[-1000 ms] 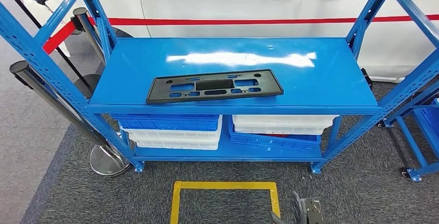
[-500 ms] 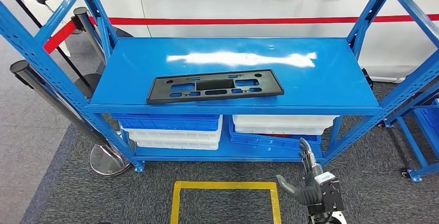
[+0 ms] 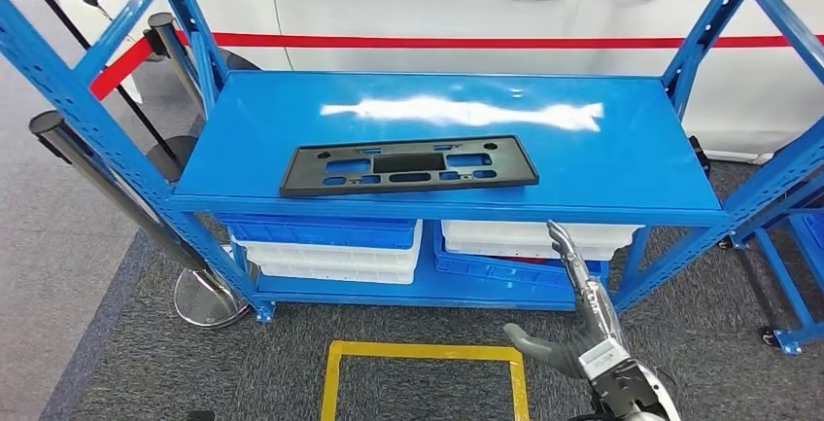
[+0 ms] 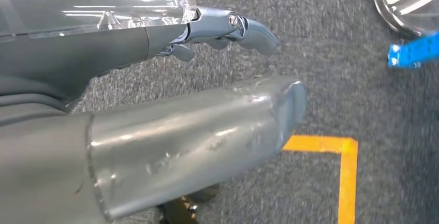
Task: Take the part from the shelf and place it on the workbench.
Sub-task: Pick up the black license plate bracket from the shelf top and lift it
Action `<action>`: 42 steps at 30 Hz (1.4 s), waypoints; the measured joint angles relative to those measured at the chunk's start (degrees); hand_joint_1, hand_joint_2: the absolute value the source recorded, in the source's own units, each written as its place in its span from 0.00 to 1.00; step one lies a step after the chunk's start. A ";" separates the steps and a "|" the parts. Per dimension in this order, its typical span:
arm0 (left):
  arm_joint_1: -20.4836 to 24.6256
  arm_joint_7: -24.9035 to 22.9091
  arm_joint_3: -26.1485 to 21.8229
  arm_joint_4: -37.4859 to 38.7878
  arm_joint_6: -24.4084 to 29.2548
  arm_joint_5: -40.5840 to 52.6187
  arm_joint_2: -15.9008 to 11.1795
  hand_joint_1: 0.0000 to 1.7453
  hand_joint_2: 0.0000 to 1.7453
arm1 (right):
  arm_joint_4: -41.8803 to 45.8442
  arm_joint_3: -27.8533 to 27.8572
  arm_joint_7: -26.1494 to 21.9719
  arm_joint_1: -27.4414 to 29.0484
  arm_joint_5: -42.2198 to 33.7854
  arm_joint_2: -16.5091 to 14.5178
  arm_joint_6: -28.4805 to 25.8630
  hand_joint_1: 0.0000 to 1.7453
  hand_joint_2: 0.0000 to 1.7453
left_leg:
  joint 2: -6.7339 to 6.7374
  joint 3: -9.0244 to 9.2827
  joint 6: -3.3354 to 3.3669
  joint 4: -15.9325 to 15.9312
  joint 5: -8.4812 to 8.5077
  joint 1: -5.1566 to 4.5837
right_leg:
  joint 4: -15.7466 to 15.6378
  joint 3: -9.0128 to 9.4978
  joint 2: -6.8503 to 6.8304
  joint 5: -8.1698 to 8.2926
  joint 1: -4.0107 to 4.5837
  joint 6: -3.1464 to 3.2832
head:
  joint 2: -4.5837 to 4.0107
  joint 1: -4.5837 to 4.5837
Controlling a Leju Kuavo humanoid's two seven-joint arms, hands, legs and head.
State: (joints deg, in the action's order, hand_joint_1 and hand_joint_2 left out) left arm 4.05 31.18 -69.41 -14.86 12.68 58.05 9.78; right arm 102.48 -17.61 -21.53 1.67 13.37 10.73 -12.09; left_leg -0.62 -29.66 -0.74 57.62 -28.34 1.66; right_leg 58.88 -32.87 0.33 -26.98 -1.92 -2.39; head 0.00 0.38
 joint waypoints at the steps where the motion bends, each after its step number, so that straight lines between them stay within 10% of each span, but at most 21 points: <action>1: 0.08 0.06 -0.14 0.05 -0.02 0.22 0.03 0.00 0.00 | 0.34 -0.54 0.33 -0.11 2.09 0.09 -0.69 0.00 1.00 | -0.01 -0.08 -0.31 0.08 -0.07 -0.05 | 0.02 -0.17 0.07 -0.06 0.13 0.57 | 0.00 0.01; 4: 0.30 0.19 -0.40 0.28 -0.05 0.90 0.16 0.00 0.00 | 0.68 -2.34 1.47 -1.00 8.38 0.34 -2.54 0.00 1.00 | 0.20 -0.70 -0.96 1.85 -1.51 0.24 | -0.06 -0.10 -0.04 -0.11 0.11 1.94 | 0.00 -0.26; 9: 0.44 0.23 -0.61 0.39 -0.05 1.77 0.19 0.00 0.00 | 0.05 -6.97 5.10 -3.49 16.85 0.81 -4.83 0.00 1.00 | 0.33 -8.97 -0.79 17.43 -7.22 0.03 | -0.11 0.13 -0.35 -0.40 0.74 2.83 | 0.00 -0.63; 14: 0.60 0.26 -0.62 0.50 -0.05 2.72 0.18 0.00 0.00 | -1.87 -12.53 9.94 -6.19 23.41 0.84 -6.87 0.00 1.00 | 0.35 -3.76 0.88 3.11 1.53 -0.72 | -0.02 0.88 -0.26 -0.92 1.28 2.55 | 0.00 -0.59; 19: 0.76 0.31 -0.61 0.69 -0.07 3.62 0.34 0.00 0.00 | -5.61 -17.99 14.96 -8.65 29.55 0.83 -9.10 0.00 1.00 | 0.22 -3.07 1.85 0.80 2.13 -0.82 | 0.77 0.31 -0.30 -1.63 1.16 0.98 | 0.00 -0.53; 24: 0.98 0.36 -0.60 0.83 -0.10 4.48 0.47 0.00 0.00 | -10.83 -23.19 19.69 -10.59 35.79 0.43 -11.55 0.00 1.00 | 0.26 -2.97 2.57 0.42 2.35 -0.92 | 15.13 -7.00 -0.30 -7.63 1.04 0.27 | 0.00 -0.30; 29: 1.08 0.38 -0.60 0.95 -0.38 5.37 0.67 0.00 0.00 | -16.80 -26.50 23.42 -12.55 42.92 -1.67 -14.34 0.00 1.00 | 0.09 -2.76 2.02 0.91 1.87 -1.26 | 1.94 -1.35 -0.31 0.18 1.38 1.32 | 0.00 -0.27; 34: 1.32 0.41 -0.58 1.10 -0.74 6.44 0.77 0.00 0.00 | -22.05 -26.98 24.29 -13.72 50.83 -5.53 -17.68 0.00 1.00 | 0.17 -2.88 0.43 1.34 1.18 -1.29 | -0.83 -0.32 -0.28 0.74 1.37 2.75 | 0.00 -0.38; 39: 1.30 0.43 -0.55 1.31 -2.40 7.52 0.84 0.00 0.00 | -26.88 -26.92 23.16 -14.38 58.72 -10.18 -20.97 0.00 1.00 | 0.30 -9.96 -0.93 16.26 -5.56 -0.80 | -1.34 -0.01 -0.47 0.86 1.15 3.59 | 0.00 -0.90; 42: 1.25 0.43 -0.53 1.33 -3.42 8.17 0.84 0.00 0.00 | -28.80 -26.51 22.30 -14.61 62.79 -12.56 -22.64 0.00 1.00 | 0.33 -7.74 -0.94 10.99 -1.08 -0.71 | -1.20 0.30 -0.35 0.61 1.15 3.44 | 0.00 -0.92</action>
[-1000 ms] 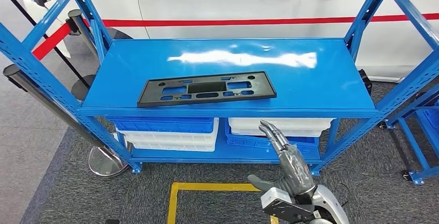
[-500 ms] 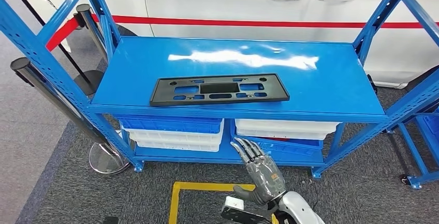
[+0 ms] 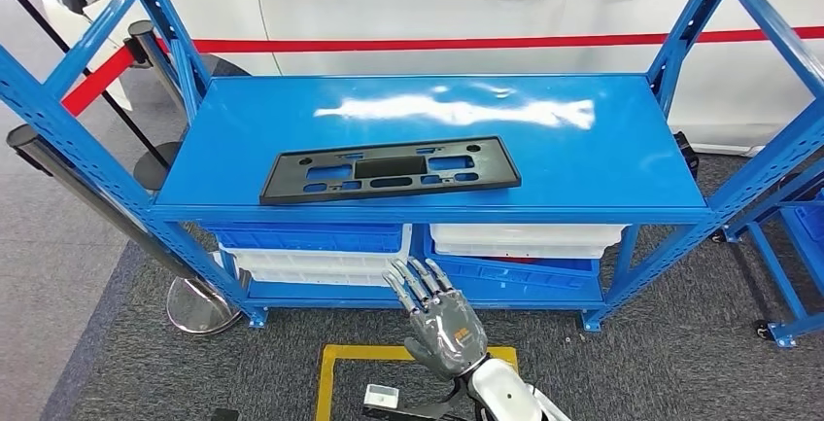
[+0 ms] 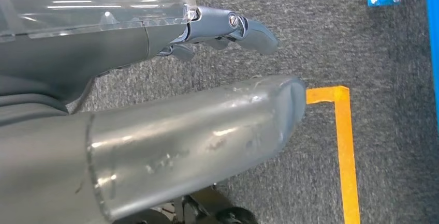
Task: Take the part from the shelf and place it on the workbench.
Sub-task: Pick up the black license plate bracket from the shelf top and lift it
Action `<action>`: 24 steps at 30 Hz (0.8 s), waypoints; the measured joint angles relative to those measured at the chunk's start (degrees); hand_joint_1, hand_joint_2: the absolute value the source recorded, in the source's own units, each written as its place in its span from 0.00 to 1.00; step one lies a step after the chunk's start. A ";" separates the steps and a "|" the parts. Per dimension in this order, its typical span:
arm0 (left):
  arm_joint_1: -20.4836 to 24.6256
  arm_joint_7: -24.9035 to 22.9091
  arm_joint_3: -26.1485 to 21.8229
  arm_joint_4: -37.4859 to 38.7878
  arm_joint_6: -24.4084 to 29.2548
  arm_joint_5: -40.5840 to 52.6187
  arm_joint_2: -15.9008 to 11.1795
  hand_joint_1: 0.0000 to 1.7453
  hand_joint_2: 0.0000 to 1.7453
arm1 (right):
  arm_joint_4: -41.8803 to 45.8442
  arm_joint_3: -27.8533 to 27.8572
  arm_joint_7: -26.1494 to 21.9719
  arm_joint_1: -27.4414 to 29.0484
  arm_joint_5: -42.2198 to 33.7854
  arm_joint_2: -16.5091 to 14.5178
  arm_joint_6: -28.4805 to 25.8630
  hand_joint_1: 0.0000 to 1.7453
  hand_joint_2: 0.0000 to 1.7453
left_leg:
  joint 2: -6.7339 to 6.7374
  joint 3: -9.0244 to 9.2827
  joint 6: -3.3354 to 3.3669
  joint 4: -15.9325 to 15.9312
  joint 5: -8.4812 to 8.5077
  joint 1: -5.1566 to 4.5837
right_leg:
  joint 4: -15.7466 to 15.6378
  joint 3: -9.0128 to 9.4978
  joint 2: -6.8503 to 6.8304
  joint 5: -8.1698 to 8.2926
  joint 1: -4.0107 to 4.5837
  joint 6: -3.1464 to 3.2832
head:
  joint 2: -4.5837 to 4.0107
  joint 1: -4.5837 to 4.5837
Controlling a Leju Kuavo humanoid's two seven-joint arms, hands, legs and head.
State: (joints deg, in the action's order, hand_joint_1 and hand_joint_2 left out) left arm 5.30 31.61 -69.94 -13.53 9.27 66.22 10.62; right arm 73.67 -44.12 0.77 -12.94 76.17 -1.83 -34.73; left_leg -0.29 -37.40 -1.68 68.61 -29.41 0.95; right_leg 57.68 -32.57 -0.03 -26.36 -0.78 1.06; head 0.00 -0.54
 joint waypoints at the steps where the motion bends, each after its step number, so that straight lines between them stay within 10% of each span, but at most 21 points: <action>1: 0.04 0.01 0.02 0.01 -0.41 0.25 0.02 0.00 0.00 | -0.69 0.30 -0.37 -0.20 1.37 -1.07 -0.64 0.00 1.00 | 0.03 2.00 0.15 -4.21 1.72 -0.05 | 0.12 0.12 0.08 -0.16 0.10 -0.19 | 0.00 -0.02; 3: 0.18 0.09 0.06 0.05 -1.33 0.77 0.12 0.00 0.00 | -2.00 1.09 -1.30 -0.65 4.14 -3.38 -1.99 0.00 1.00 | -0.02 4.61 0.74 -9.74 3.41 -0.22 | 0.31 0.16 0.20 -0.40 0.30 -0.72 | 0.00 -0.05; 8: 0.08 0.17 0.13 0.15 -2.87 1.63 0.45 0.00 0.00 | -3.22 2.52 -3.46 -1.55 7.52 -6.54 -4.15 0.00 1.00 | -0.06 5.16 2.50 -10.97 3.57 -0.15 | 1.85 -0.44 0.18 -1.60 0.26 -2.16 | 0.00 0.02; 13: 0.12 0.08 0.40 0.15 -3.47 2.19 0.51 0.00 0.00 | -5.25 4.16 -4.22 -2.50 7.97 -8.54 -4.82 0.00 1.00 | 0.02 5.42 3.37 -11.08 3.32 -0.35 | 15.58 -8.01 0.10 -6.39 0.06 -2.62 | 0.00 0.26; 17: 0.10 -0.03 0.52 0.25 -3.64 2.21 0.57 0.00 0.00 | -6.07 4.67 -4.28 -2.66 8.18 -9.26 -4.91 0.00 1.00 | -0.26 6.18 2.99 -10.87 2.54 -0.63 | 4.48 -3.54 0.08 0.62 0.46 -1.36 | 0.00 0.26; 24: 0.29 -0.08 0.90 0.40 -3.73 2.21 0.58 0.00 0.00 | -6.70 4.92 -4.22 -2.99 8.20 -10.12 -5.02 0.00 1.00 | 0.00 4.80 0.78 -7.04 -0.33 -0.57 | -0.24 -0.94 0.15 0.87 0.29 0.34 | 0.00 -0.03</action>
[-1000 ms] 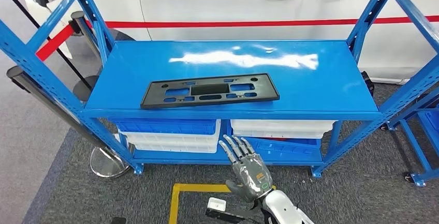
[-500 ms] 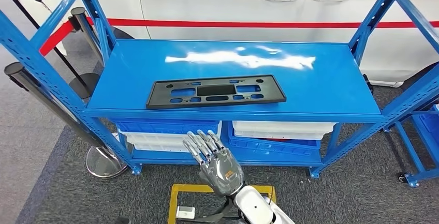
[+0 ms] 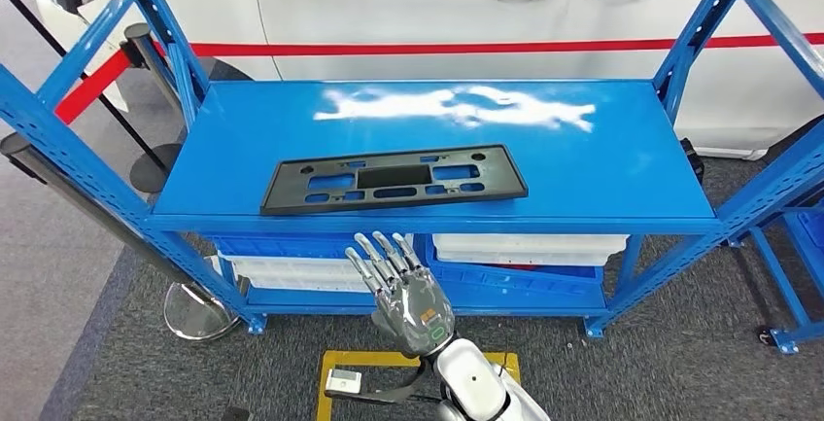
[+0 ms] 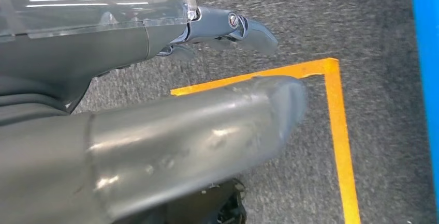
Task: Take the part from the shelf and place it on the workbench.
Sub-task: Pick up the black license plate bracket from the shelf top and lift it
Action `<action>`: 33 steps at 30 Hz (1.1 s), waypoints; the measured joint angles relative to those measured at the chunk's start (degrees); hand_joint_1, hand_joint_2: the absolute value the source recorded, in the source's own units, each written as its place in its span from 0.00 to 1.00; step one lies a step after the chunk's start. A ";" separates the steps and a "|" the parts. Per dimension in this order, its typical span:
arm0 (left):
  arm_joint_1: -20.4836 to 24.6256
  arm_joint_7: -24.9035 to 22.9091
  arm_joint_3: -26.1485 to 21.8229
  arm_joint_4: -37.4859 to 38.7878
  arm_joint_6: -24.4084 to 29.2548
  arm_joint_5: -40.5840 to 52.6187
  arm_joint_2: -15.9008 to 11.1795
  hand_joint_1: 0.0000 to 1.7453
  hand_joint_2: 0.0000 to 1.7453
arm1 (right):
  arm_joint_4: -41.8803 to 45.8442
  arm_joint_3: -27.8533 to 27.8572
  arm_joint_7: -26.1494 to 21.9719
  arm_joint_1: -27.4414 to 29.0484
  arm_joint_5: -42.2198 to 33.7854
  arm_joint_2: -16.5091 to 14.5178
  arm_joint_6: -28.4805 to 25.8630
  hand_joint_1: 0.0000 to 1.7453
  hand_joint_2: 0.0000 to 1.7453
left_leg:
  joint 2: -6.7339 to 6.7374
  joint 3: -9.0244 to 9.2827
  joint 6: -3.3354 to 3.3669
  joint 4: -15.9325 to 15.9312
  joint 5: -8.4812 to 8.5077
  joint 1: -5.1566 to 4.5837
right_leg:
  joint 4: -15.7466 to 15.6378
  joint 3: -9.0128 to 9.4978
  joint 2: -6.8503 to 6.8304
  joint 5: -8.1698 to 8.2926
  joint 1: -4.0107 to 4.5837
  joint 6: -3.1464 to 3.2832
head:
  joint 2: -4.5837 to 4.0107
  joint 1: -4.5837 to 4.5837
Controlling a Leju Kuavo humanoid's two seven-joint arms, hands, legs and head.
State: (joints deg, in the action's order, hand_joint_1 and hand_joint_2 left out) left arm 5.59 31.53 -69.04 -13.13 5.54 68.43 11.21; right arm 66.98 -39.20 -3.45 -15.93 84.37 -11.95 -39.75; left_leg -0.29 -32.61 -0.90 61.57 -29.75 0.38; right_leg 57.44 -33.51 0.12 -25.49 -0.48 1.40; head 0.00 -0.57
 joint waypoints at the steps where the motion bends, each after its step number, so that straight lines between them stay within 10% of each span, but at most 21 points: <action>1: -0.01 -0.02 0.04 0.01 -0.03 0.01 -0.02 0.00 0.00 | -0.14 0.02 0.03 -0.03 0.00 -0.10 -0.01 0.00 1.00 | 0.00 -1.70 -0.27 3.46 -1.53 0.17 | -0.09 0.28 -0.09 -0.17 -0.01 0.25 | 0.00 -0.09; 4: -0.23 -0.07 0.10 0.02 -0.09 0.04 -0.03 0.00 0.00 | -0.68 0.12 0.22 0.00 0.00 -0.16 -0.01 0.00 1.00 | 0.01 -6.93 -0.94 12.15 -3.67 0.59 | -0.01 0.84 -0.10 -0.78 0.05 0.45 | 0.00 -0.25; 8: -0.25 -0.13 0.11 0.02 -0.11 0.04 -0.18 0.00 0.00 | -1.21 0.39 0.41 -0.04 -0.03 -0.16 -0.01 0.00 1.00 | 0.17 -2.86 -0.94 0.85 3.98 0.83 | 0.37 2.15 0.09 -2.07 0.02 -0.27 | 0.00 -0.31; 14: -0.28 -0.28 0.19 0.04 -0.16 0.04 -0.14 0.00 0.00 | -1.62 0.72 0.58 -0.27 -0.20 -0.20 -0.05 0.00 1.00 | 0.05 -0.74 1.44 -3.47 4.24 0.61 | 1.31 2.17 0.07 -3.42 0.15 -2.04 | 0.00 0.01; 18: -0.20 -0.35 0.22 0.04 -0.30 0.03 -0.15 0.00 0.00 | -2.01 0.82 0.63 -0.41 -0.31 -0.14 -0.07 0.00 1.00 | 0.14 0.20 2.58 -3.83 3.58 0.64 | 14.41 -5.21 0.02 -8.51 0.06 -2.55 | 0.00 0.31; 20: -0.29 -0.43 0.22 0.04 -0.45 0.02 -0.16 0.00 0.00 | -2.41 0.84 0.72 -0.34 -0.40 -0.05 -0.05 0.00 1.00 | 0.02 0.89 2.62 -3.82 2.98 0.53 | 17.13 -7.83 0.02 -7.49 0.06 -2.47 | 0.00 0.31; 24: -0.34 -0.56 0.25 0.09 -0.69 0.09 -0.08 0.00 0.00 | -3.17 0.90 0.95 -0.63 -0.85 0.03 -0.03 0.00 1.00 | -0.25 2.90 1.87 -3.82 1.30 0.30 | 3.95 -3.01 -0.01 0.93 0.47 -1.33 | 0.00 0.37; 30: -0.17 -0.62 0.30 0.15 -0.77 0.13 -0.14 0.00 0.00 | -3.95 1.05 1.41 -0.97 -1.24 -0.03 -0.13 0.00 1.00 | 0.03 3.67 -0.09 -2.60 -0.86 0.30 | 0.09 0.04 0.18 -0.16 0.26 0.13 | 0.00 0.04; 33: -0.26 -0.72 0.32 0.15 -0.77 0.19 -0.19 0.00 0.00 | -4.33 1.21 1.50 -1.10 -1.62 -0.06 -0.16 0.00 1.00 | 0.07 -2.72 -0.80 8.52 -4.56 0.52 | -0.21 1.72 0.00 -1.40 0.18 0.72 | 0.00 -0.48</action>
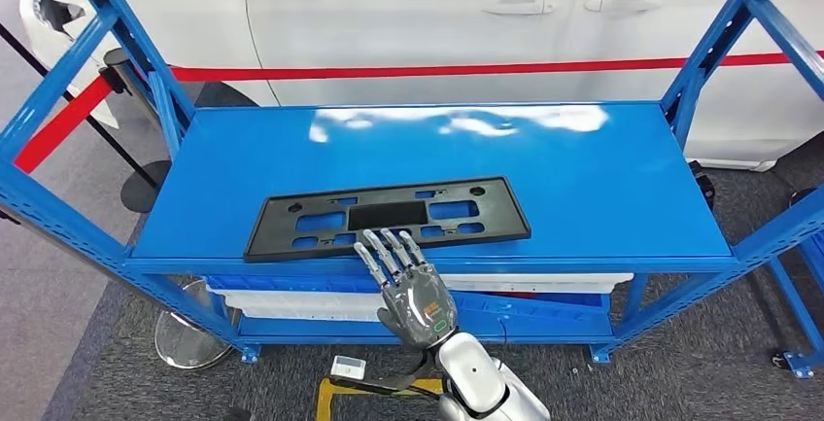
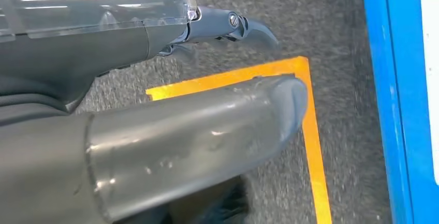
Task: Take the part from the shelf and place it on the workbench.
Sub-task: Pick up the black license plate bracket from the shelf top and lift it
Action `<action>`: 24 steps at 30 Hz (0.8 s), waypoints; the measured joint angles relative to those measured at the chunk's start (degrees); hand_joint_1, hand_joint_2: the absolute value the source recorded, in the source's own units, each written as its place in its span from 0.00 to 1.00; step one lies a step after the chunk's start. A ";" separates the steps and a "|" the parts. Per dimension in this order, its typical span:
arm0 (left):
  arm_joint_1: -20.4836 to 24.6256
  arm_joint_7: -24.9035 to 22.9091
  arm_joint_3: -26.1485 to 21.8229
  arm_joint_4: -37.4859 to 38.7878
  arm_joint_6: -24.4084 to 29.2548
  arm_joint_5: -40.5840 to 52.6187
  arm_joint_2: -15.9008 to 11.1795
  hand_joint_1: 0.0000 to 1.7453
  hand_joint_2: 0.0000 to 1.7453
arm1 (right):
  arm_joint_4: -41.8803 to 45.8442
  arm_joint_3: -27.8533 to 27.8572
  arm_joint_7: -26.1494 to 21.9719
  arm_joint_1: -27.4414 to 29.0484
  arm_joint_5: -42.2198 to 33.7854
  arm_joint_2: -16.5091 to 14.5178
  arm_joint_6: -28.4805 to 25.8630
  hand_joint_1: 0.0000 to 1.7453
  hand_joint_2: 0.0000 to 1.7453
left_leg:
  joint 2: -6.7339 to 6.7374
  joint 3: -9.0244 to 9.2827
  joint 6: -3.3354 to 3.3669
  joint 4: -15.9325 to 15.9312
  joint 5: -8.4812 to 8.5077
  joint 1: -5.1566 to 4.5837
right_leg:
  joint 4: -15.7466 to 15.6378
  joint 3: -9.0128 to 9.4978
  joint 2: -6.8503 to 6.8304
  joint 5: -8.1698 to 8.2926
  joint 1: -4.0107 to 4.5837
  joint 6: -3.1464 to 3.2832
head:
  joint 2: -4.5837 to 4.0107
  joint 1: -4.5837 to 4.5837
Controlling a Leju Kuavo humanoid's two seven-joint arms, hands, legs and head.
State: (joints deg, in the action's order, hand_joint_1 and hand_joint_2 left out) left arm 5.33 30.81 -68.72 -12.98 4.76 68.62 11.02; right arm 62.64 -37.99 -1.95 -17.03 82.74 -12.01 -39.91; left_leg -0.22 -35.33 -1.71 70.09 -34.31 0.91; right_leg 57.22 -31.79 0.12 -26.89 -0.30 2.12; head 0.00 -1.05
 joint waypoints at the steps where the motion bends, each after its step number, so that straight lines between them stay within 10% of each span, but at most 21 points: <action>1: -0.14 -0.08 0.00 0.00 0.00 0.02 -0.02 0.00 0.00 | -0.19 0.05 0.02 0.04 -0.13 0.01 0.00 0.00 1.00 | 0.00 -2.45 -0.17 3.20 -0.37 0.09 | 0.01 0.56 0.05 -0.52 0.05 0.06 | 0.00 -0.03; 3: -0.39 -0.24 0.00 0.00 0.00 0.03 -0.11 0.00 0.00 | -0.53 0.11 0.08 0.11 -0.28 0.01 0.00 0.00 1.00 | 0.01 -4.05 -0.20 2.54 2.88 0.15 | 0.01 2.00 0.25 -1.62 0.10 -0.05 | 0.00 -0.10; 5: -0.45 -0.33 0.00 0.01 0.00 0.04 -0.26 0.00 0.00 | -0.76 0.14 0.13 0.09 -0.34 0.01 0.00 0.00 1.00 | 0.01 -1.92 0.19 -4.90 8.63 0.07 | -0.03 3.78 0.33 -2.96 0.13 -0.38 | 0.00 -0.13; 7: -0.35 -0.42 0.00 0.02 0.01 0.08 -0.34 0.00 0.00 | -0.94 0.21 0.20 -0.03 -0.40 0.00 -0.04 0.00 1.00 | 0.03 0.27 0.90 -10.22 10.82 -0.29 | -0.09 4.79 0.33 -3.99 0.24 -0.96 | 0.00 -0.09; 12: -0.27 -0.49 0.04 0.02 0.02 0.10 -0.34 0.00 0.00 | -1.10 0.47 0.31 -0.23 -0.48 -0.01 -0.11 0.00 1.00 | -0.12 2.22 2.86 -12.34 9.24 -0.23 | 3.09 3.93 0.22 -4.10 0.27 -2.38 | 0.00 0.27; 17: -0.35 -0.49 0.04 0.00 0.04 0.09 -0.33 0.00 0.00 | -1.45 0.66 0.31 -0.07 -0.50 0.15 -0.07 0.00 1.00 | -0.18 4.46 3.56 -12.82 7.69 -0.12 | 16.78 -6.78 0.17 -8.83 -0.20 -3.27 | 0.00 0.53; 22: -0.42 -0.56 0.04 0.01 0.57 0.09 -0.25 0.00 0.00 | -2.16 0.86 0.31 -0.06 -0.78 0.22 0.24 0.00 1.00 | -0.32 7.59 2.41 -12.68 5.24 -0.17 | 3.91 -5.38 -0.07 1.70 -0.36 -2.87 | 0.00 0.64; 24: -0.33 -0.60 0.05 0.01 0.62 0.14 -0.24 0.00 0.00 | -2.36 0.96 0.31 -0.13 -0.91 0.21 0.49 0.00 1.00 | -0.26 7.90 1.56 -12.49 4.59 -0.28 | 2.29 -5.15 -0.03 2.62 -0.08 -2.14 | 0.00 0.65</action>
State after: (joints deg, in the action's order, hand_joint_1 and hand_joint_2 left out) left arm 5.00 30.21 -68.66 -12.98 5.38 68.76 10.78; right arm 60.29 -37.03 -1.64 -17.16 81.84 -11.80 -39.42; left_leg -0.48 -27.43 -0.14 57.60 -29.71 0.63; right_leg 59.51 -36.94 0.09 -24.26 -0.38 -0.02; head 0.00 -0.40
